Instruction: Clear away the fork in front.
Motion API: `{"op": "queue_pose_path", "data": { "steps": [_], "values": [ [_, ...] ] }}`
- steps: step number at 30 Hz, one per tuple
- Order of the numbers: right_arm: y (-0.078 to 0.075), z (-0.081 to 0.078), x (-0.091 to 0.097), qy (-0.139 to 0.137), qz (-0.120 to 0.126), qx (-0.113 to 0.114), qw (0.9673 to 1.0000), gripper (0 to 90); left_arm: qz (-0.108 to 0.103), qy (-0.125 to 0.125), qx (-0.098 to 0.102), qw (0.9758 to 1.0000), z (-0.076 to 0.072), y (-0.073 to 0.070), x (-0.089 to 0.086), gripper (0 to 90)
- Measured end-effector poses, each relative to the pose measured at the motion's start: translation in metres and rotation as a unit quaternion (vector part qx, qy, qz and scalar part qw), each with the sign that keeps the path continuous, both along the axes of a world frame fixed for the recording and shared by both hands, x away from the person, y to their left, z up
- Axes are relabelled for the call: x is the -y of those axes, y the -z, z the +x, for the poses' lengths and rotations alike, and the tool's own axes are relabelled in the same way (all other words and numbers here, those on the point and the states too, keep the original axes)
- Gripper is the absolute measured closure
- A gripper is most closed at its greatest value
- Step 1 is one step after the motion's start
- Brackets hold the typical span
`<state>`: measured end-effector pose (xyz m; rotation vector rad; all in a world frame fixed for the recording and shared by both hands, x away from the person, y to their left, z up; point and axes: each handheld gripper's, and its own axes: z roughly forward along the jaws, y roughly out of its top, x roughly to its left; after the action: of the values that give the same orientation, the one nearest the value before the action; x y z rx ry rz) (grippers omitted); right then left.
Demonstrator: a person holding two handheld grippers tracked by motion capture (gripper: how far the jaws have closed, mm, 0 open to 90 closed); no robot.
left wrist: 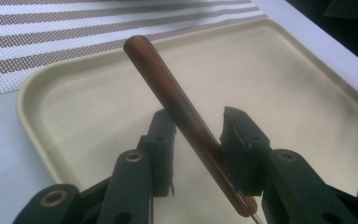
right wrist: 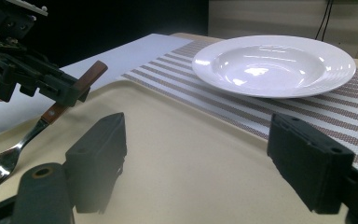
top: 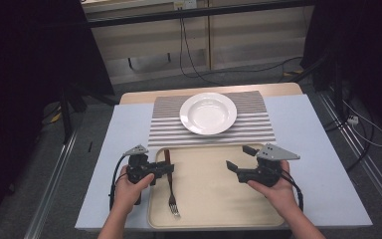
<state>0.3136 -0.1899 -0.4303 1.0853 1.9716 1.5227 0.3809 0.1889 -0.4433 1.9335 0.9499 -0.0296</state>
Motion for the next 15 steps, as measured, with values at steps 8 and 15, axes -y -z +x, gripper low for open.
{"op": "queue_pose_path", "data": {
  "steps": [8,15],
  "values": [
    [0.0006,0.0001,-0.0007,0.000,0.001,-0.002,1.0000,19.9,0.014,-0.005,0.000,0.9999,0.0008,0.0045,-0.0002,62.2],
    [0.0011,0.0002,-0.0009,0.000,0.000,-0.002,1.0000,19.9,0.026,-0.005,0.000,0.9996,0.0015,0.0079,0.0012,61.9]
  ]
}}
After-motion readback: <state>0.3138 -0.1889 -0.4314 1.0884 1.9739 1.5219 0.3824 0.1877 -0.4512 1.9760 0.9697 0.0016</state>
